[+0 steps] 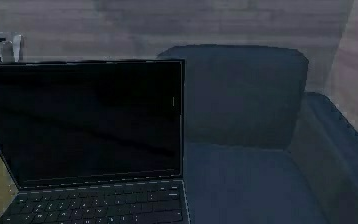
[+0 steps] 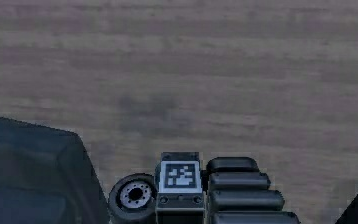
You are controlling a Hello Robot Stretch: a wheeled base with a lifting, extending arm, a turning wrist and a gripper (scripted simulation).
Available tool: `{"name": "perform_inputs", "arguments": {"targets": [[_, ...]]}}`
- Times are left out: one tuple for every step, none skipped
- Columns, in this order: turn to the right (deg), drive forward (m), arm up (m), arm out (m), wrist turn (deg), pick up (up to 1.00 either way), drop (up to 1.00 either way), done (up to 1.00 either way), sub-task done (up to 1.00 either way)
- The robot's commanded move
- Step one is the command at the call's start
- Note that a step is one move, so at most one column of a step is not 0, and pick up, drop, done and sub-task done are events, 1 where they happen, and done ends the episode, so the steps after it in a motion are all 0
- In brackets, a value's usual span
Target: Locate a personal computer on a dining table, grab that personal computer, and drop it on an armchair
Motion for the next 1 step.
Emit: {"name": "perform_inputs", "arguments": {"targets": [[-45.0,0.00,0.00,0.00,0.0,0.00,0.00,0.00,0.00]]}}
